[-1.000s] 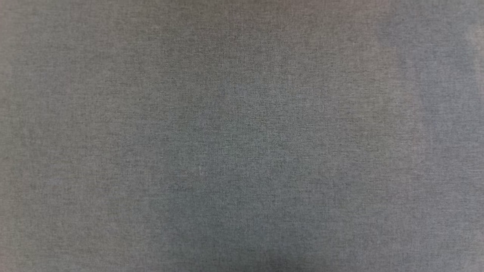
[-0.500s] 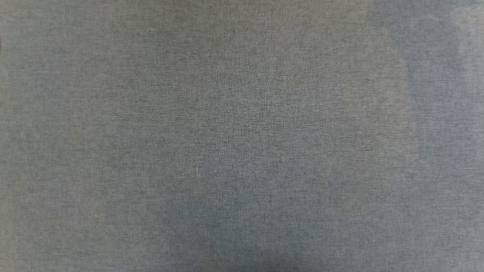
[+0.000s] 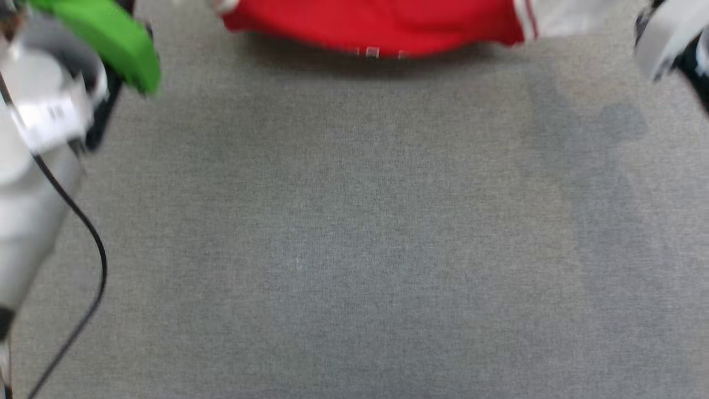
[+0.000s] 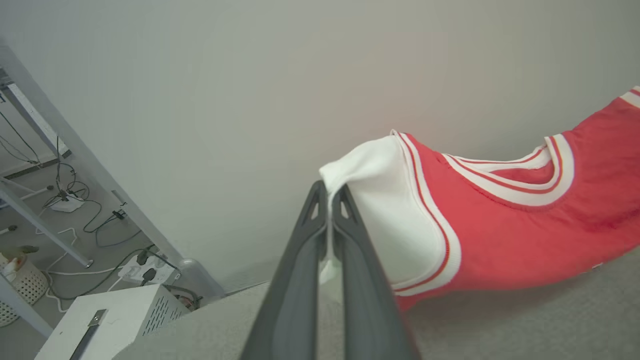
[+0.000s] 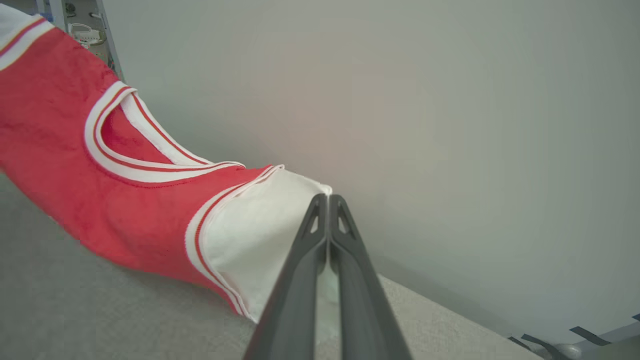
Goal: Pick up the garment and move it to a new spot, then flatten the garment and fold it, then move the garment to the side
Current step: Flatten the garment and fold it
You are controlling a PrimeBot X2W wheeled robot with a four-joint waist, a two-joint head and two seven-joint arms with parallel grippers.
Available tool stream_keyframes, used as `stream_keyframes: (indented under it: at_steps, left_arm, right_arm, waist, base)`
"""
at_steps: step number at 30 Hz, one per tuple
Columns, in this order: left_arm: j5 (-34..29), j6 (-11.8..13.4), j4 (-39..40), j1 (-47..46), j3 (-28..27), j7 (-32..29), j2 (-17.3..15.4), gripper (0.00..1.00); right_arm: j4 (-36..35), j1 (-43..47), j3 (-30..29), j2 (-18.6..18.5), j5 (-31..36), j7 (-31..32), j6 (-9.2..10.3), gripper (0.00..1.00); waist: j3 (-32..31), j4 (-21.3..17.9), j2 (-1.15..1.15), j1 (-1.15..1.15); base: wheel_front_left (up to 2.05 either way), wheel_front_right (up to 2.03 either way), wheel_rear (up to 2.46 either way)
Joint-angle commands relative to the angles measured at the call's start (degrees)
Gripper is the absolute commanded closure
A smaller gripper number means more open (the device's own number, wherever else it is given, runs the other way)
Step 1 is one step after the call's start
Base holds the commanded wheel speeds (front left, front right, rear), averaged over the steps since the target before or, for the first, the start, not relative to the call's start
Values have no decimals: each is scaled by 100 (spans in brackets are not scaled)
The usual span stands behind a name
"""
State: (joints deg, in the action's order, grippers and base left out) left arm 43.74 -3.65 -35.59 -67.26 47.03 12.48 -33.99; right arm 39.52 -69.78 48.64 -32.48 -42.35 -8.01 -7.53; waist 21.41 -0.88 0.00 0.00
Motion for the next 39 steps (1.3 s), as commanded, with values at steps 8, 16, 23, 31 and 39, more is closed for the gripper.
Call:
stream_keyframes:
  at_steps: [8, 16, 23, 31, 39]
  left_arm:
    - [603, 911, 1317, 2630, -137, 193, -436, 100]
    - [871, 1568, 2294, 4559, 52, 204, -714, 100]
    - [1152, 1825, 2439, 5480, 137, 204, -689, 100]
    - [1124, 1952, 2329, 6102, -49, 244, -654, 100]
    - [925, 1991, 2503, 6328, -324, 251, -524, 100]
  right_arm:
    - [-709, 1896, 425, -501, -360, -213, 4, 100]
    - [-1121, 3671, 177, -890, -571, -264, 4, 100]
    - [-1222, 5017, -370, -1020, -697, -247, 4, 100]
    - [-1812, 6516, -994, -1132, -784, 89, 4, 100]
    - [-2524, 7441, -1581, -1139, -757, 1005, 4, 100]
  waist:
    - [-1002, -22, 0, 0]
    - [-1364, -67, 0, 0]
    - [-1616, -60, 0, 0]
    - [-1777, -4, 0, 0]
    - [-1663, 34, 0, 0]
  base:
    - [0, 0, 0]
    - [0, 0, 0]
    - [0, 0, 0]
    - [0, 0, 0]
    - [0, 0, 0]
